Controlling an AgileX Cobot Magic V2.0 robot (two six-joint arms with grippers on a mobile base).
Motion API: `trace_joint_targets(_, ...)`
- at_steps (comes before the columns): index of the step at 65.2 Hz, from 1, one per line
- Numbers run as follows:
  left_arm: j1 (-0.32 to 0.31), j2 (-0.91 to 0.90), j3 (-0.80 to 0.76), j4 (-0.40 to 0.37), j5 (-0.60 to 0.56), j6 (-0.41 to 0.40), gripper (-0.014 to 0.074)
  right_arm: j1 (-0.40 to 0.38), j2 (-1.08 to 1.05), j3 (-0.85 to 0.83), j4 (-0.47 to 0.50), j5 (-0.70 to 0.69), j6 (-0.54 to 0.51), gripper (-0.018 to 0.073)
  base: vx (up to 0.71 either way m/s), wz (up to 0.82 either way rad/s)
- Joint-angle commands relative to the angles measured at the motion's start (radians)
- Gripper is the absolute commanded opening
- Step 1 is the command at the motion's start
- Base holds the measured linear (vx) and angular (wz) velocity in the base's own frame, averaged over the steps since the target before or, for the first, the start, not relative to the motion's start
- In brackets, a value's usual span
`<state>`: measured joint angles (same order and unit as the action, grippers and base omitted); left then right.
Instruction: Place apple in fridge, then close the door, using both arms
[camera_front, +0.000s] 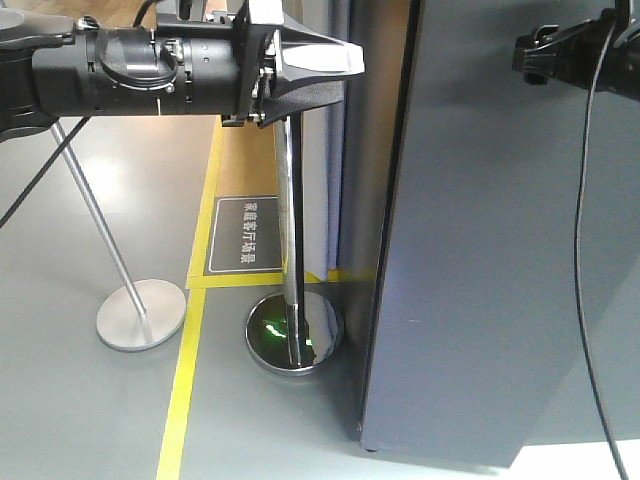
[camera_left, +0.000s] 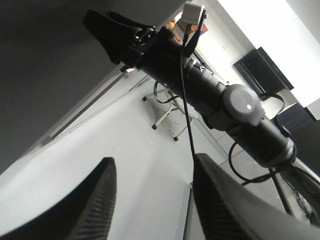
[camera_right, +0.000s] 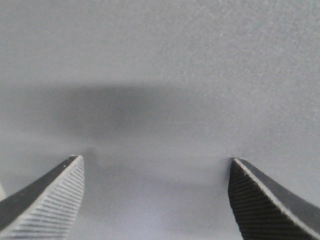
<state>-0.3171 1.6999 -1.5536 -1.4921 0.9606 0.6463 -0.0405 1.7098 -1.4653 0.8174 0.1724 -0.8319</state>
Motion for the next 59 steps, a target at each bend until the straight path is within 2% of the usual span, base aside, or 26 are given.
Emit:
trace_joint_targets(1,-0.001,-0.043,-0.032,-0.067,0.004,0.002,0.0349,-0.04,0.029,-0.082,-0.005,-0.091,-0.022,0.0577,0.0,0.0)
trace_joint_targets(11,-0.001,-0.043,-0.032,-0.067,0.004,0.002,0.0349,-0.079,0.057,-0.125,-0.006,-0.01,-0.01,0.0577,0.0,0.0)
trace_joint_targets(43,-0.001,-0.043,-0.032,-0.067,-0.017,0.004,0.0349,-0.081,0.027,-0.155,-0.021,0.022,-0.014,0.0566,0.0,0.0)
trace_joint_targets(51,-0.001,-0.043,-0.032,-0.067,-0.038,0.036,0.0344,-0.081,-0.029,-0.155,-0.024,0.076,-0.016,0.0526,0.0,0.0)
trace_joint_targets(59,-0.001,-0.043,-0.032,-0.068,-0.072,0.06,0.0323,-0.079,-0.093,-0.155,-0.024,0.168,-0.015,0.044,0.0,0.0)
